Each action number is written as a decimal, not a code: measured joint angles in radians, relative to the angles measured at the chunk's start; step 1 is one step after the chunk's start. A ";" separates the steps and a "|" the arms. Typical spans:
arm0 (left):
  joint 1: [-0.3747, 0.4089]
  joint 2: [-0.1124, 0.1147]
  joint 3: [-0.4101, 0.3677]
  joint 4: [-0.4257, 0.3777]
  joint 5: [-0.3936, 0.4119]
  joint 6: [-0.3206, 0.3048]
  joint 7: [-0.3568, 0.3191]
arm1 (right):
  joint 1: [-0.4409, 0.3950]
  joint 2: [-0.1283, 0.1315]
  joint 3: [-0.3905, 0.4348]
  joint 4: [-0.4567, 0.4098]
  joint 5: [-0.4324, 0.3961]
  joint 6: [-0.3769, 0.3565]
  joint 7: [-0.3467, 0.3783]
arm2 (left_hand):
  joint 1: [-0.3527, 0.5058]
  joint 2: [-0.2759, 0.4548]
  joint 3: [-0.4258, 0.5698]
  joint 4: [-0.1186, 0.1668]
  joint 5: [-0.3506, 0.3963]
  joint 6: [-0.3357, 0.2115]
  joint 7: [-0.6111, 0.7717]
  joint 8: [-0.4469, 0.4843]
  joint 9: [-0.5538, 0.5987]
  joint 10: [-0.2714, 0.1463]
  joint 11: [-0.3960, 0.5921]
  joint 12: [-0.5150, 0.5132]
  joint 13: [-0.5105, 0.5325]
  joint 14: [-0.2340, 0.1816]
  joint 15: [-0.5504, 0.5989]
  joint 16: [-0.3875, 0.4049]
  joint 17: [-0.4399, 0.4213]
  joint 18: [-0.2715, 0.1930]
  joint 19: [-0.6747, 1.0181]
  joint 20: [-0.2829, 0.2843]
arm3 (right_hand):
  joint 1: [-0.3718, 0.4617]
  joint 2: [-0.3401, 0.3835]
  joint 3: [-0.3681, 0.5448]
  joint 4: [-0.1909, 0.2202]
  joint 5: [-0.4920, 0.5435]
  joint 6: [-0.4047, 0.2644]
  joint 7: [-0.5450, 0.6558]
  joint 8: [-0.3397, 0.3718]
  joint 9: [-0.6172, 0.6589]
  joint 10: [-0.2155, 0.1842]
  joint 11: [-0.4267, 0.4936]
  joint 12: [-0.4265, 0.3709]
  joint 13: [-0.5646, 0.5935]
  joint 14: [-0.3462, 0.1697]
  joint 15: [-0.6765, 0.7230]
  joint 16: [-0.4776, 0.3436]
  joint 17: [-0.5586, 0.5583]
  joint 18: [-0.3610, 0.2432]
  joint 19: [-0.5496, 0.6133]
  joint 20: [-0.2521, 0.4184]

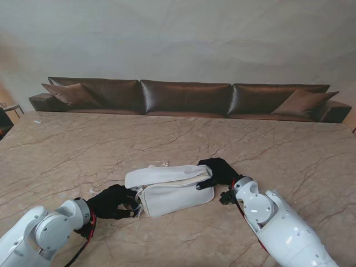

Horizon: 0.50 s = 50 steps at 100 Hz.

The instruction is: Pack the cosmetics bag

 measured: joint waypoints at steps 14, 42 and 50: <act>-0.012 0.012 0.020 -0.019 0.085 -0.010 -0.024 | 0.001 -0.001 -0.002 0.003 -0.004 0.000 -0.005 | -0.001 0.015 0.002 0.000 0.000 0.002 0.000 0.032 -0.002 -0.001 -0.004 0.000 0.000 0.001 -0.001 0.001 0.002 -0.002 -0.013 -0.016 | 0.000 0.000 -0.016 -0.001 0.007 -0.007 0.000 -0.004 0.003 0.000 0.007 0.000 0.002 0.000 0.011 0.002 0.001 0.000 0.002 0.000; -0.018 0.024 0.062 -0.050 0.142 -0.041 0.013 | 0.006 -0.005 -0.019 0.015 -0.005 0.004 -0.049 | -0.042 0.068 -0.039 0.068 0.056 0.116 0.527 0.106 0.070 0.051 0.035 0.000 0.030 0.031 0.049 0.034 0.000 0.000 0.014 0.036 | 0.000 -0.017 -0.020 -0.005 0.030 -0.009 0.000 -0.005 0.014 0.000 0.017 0.000 0.014 0.000 0.025 0.009 0.004 0.008 0.008 0.000; -0.017 0.019 0.076 -0.008 0.121 -0.024 0.106 | 0.005 -0.006 -0.015 0.013 -0.033 0.007 -0.057 | -0.043 0.052 -0.051 0.068 0.078 0.116 0.580 0.121 0.082 0.047 0.062 0.019 0.042 0.032 0.062 0.040 -0.007 0.013 0.040 0.107 | -0.002 -0.017 -0.020 -0.008 0.031 -0.011 0.000 -0.012 0.014 0.000 0.017 -0.007 0.014 0.000 0.025 -0.004 0.004 0.009 0.008 0.000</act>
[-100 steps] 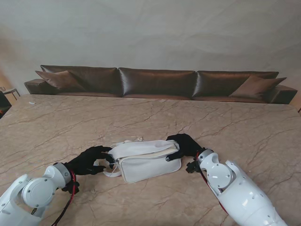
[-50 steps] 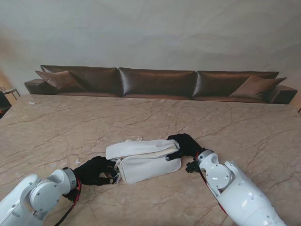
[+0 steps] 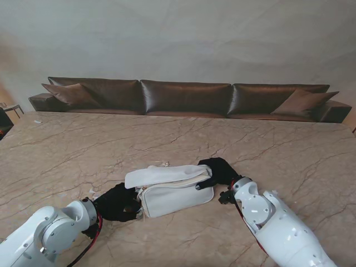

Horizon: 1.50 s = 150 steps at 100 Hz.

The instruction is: Pack the cosmetics bag

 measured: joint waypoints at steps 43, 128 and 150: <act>-0.024 -0.042 0.053 0.110 -0.085 0.003 0.195 | -0.098 0.092 0.112 -0.216 -0.169 0.075 0.240 | 0.054 -0.019 0.071 -0.108 0.174 0.103 0.174 0.045 0.066 -0.012 0.109 0.079 0.037 0.000 0.149 0.073 -0.016 0.003 0.061 0.247 | -0.208 0.154 0.166 0.077 -0.540 0.173 -0.396 -0.630 -0.540 0.023 -0.249 -0.385 -0.368 -0.002 -0.549 -0.345 -0.224 -0.036 -0.382 -0.053; -0.025 -0.051 0.065 0.119 -0.066 -0.022 0.255 | 0.393 0.142 -0.336 -0.221 -0.043 0.150 0.528 | 0.068 -0.019 0.097 -0.114 0.204 0.188 0.187 0.058 0.090 -0.012 0.122 0.092 0.049 0.012 0.174 0.084 -0.016 0.001 0.070 0.296 | -0.405 0.160 0.241 0.090 -0.804 0.477 -0.838 -0.671 -0.951 0.254 -0.601 -0.652 -0.734 0.101 -0.935 -0.729 -0.465 -0.088 -0.811 -0.272; -0.025 -0.051 0.066 0.117 -0.066 -0.023 0.255 | 0.518 0.085 -0.523 -0.114 0.064 0.135 0.479 | 0.068 -0.019 0.097 -0.114 0.204 0.188 0.187 0.058 0.090 -0.012 0.123 0.093 0.054 0.012 0.174 0.085 -0.016 0.001 0.070 0.298 | -0.405 0.195 0.241 0.090 -0.806 0.530 -0.989 -0.824 -0.959 0.296 -0.738 -0.710 -0.795 0.158 -0.948 -0.770 -0.495 -0.076 -0.832 -0.311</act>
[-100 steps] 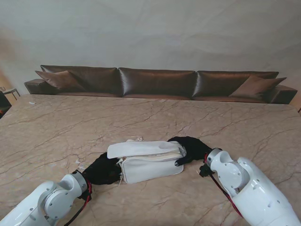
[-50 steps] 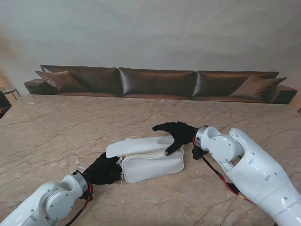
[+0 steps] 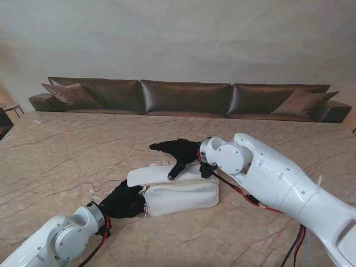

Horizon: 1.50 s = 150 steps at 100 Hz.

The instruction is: Pack the cosmetics bag

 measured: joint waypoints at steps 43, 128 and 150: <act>0.000 -0.001 0.003 -0.001 -0.007 0.004 -0.001 | 0.084 -0.058 -0.200 0.061 -0.045 -0.080 -0.015 | 0.000 0.000 0.000 0.000 0.000 0.000 0.000 0.000 0.019 0.000 -0.001 0.008 0.011 0.008 0.000 0.001 -0.002 0.000 0.012 0.015 | 0.026 0.006 -0.020 0.000 -0.014 0.048 0.006 -0.083 0.000 -0.080 0.248 0.105 0.262 -0.062 0.129 0.125 0.105 0.020 0.105 0.034; 0.025 -0.019 -0.044 -0.036 0.012 0.071 0.036 | -0.136 -0.121 0.071 0.139 -0.080 -0.168 -0.326 | -0.016 0.022 -0.131 0.000 -0.186 -0.117 -0.181 -0.138 -0.081 -0.035 -0.054 0.004 -0.057 -0.003 -0.068 -0.016 0.006 0.000 -0.050 -0.147 | 0.514 -0.007 -0.003 -0.062 0.683 -0.526 0.694 0.676 0.909 -0.193 0.721 0.642 1.052 -0.160 1.066 0.693 0.861 0.138 0.977 0.261; 0.027 -0.023 -0.058 -0.059 0.004 0.088 0.039 | -0.241 -0.108 0.213 0.051 -0.019 -0.092 -0.315 | -0.014 0.021 -0.149 0.000 -0.271 -0.135 -0.279 -0.207 -0.176 -0.114 -0.145 -0.091 -0.085 -0.014 -0.112 -0.056 0.013 -0.007 -0.069 -0.227 | 0.515 -0.008 -0.009 -0.059 0.735 -0.533 0.610 0.684 0.933 -0.176 0.721 0.652 1.062 -0.140 1.123 0.727 0.876 0.164 0.977 0.278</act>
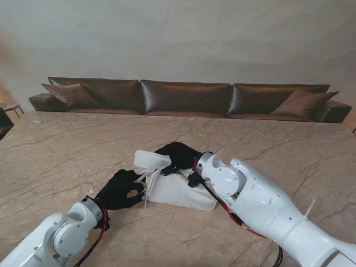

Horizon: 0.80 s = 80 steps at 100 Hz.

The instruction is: Pack the cosmetics bag

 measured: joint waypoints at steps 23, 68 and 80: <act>-0.007 -0.008 -0.007 -0.011 -0.009 0.036 -0.021 | -0.066 0.000 0.081 -0.032 0.086 0.023 -0.004 | 0.031 -0.022 -0.020 -0.024 -0.061 -0.036 -0.087 -0.059 -0.075 -0.130 -0.041 -0.057 -0.011 -0.007 -0.027 -0.012 0.002 -0.005 -0.006 -0.040 | 0.009 0.000 -0.025 0.000 0.093 0.000 -0.167 0.000 0.008 0.020 0.000 0.000 0.002 0.015 0.025 0.023 0.004 0.009 0.000 0.022; 0.082 -0.024 -0.116 -0.120 -0.001 0.024 -0.042 | -0.124 -0.022 0.141 -0.062 0.110 0.043 -0.074 | -0.002 -0.005 0.034 0.026 0.057 -0.046 -0.079 0.136 -0.006 -0.197 -0.043 -0.067 -0.008 0.003 -0.039 -0.019 0.004 0.006 -0.015 -0.066 | 0.073 0.000 -0.211 -0.002 0.142 -0.081 -0.184 0.008 0.075 0.009 0.051 0.024 0.027 0.027 0.039 0.029 -0.005 0.021 0.001 0.047; 0.104 -0.012 -0.141 -0.169 0.116 -0.001 -0.081 | -0.122 -0.023 0.136 -0.057 0.077 0.034 -0.085 | -0.014 -0.088 0.052 0.036 0.032 -0.046 -0.079 0.156 -0.006 -0.122 -0.070 -0.108 -0.008 0.004 -0.051 -0.030 0.004 0.006 -0.029 -0.107 | 0.073 0.000 -0.260 -0.002 0.153 -0.114 -0.184 0.009 0.093 -0.016 0.085 0.037 0.033 0.027 0.045 0.030 -0.005 0.026 0.001 0.052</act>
